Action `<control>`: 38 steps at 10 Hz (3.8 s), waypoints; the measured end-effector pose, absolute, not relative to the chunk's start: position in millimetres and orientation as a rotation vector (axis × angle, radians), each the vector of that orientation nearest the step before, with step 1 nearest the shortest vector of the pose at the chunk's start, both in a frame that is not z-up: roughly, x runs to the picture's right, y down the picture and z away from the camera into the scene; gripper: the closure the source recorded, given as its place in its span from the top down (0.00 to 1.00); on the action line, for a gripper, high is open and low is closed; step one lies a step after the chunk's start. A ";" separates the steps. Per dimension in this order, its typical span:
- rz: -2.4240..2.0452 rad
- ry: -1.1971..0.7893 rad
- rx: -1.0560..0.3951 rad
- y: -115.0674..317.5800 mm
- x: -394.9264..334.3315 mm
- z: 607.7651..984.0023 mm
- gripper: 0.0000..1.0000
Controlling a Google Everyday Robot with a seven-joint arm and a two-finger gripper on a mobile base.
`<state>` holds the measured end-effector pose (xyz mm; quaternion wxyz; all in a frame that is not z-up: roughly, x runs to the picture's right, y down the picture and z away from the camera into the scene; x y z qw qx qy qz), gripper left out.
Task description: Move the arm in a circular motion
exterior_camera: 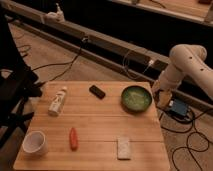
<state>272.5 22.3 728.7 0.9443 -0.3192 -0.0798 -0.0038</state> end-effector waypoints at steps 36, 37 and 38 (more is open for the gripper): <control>-0.154 -0.134 -0.699 114.3 203.1 679.7 0.65; -0.122 -0.087 -0.706 108.7 226.7 687.2 0.65; -0.098 -0.033 -0.709 95.4 248.1 699.2 0.65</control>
